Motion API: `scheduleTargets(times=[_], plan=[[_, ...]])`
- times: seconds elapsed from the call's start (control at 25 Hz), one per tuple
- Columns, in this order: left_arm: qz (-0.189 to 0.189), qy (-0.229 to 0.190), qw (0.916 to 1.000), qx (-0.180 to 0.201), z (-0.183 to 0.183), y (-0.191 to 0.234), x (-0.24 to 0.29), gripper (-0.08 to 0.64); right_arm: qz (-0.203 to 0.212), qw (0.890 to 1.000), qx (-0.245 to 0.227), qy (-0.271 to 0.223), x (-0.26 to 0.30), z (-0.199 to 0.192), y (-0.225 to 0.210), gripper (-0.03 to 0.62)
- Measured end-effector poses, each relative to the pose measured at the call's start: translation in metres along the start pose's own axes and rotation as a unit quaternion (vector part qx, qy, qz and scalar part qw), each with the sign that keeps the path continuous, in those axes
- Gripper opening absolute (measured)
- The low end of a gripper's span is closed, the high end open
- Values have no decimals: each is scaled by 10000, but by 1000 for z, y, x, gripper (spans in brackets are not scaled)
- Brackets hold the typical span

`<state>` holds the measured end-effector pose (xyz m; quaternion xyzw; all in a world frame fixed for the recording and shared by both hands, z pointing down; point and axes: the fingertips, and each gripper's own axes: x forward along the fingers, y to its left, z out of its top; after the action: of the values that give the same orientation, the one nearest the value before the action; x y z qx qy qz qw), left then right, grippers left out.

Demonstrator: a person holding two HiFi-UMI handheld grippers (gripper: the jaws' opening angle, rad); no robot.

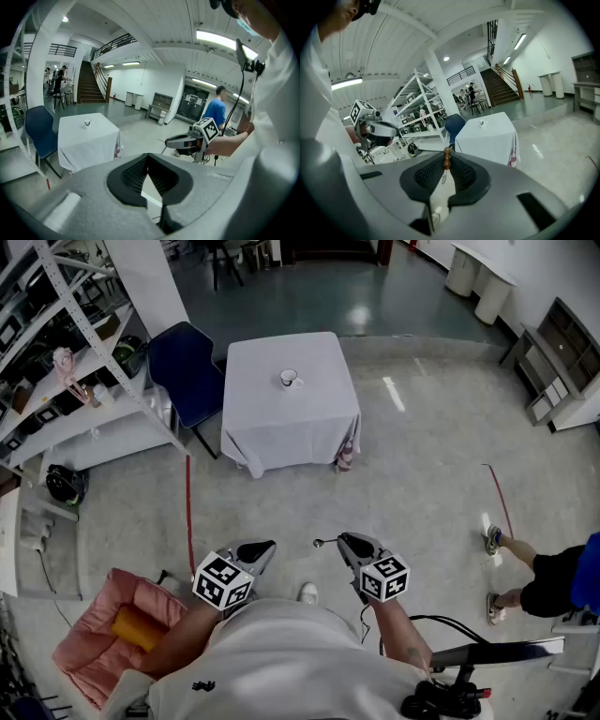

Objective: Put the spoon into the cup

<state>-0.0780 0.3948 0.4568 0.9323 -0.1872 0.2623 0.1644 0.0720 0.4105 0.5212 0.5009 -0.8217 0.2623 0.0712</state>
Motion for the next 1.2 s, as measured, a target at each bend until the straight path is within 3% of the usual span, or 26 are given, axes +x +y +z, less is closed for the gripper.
scheduleTargets(times=[0.24, 0.52, 0.76, 1.0, 1.2], plan=[[-16, 125, 9990, -417, -27, -7, -6, 11, -25, 10000, -6, -12, -8, 1, -4, 45], [-19, 154, 9995, -290, -26, 0, -1, 11, -45, 9999, 143, 8, -3, -6, -6, 44], [-236, 127, 9994, -213, 0, 4, 25, 11, -138, 9993, 361, -25, 3, 11, -26, 44], [-541, 78, 9983, -210, 20, 65, 68, 11, -407, 9984, 405, -1, 44, 48, -60, 44], [-702, -292, 9971, 8, 84, 116, 98, 11, -657, 9974, 269, 130, 76, 95, -96, 44]])
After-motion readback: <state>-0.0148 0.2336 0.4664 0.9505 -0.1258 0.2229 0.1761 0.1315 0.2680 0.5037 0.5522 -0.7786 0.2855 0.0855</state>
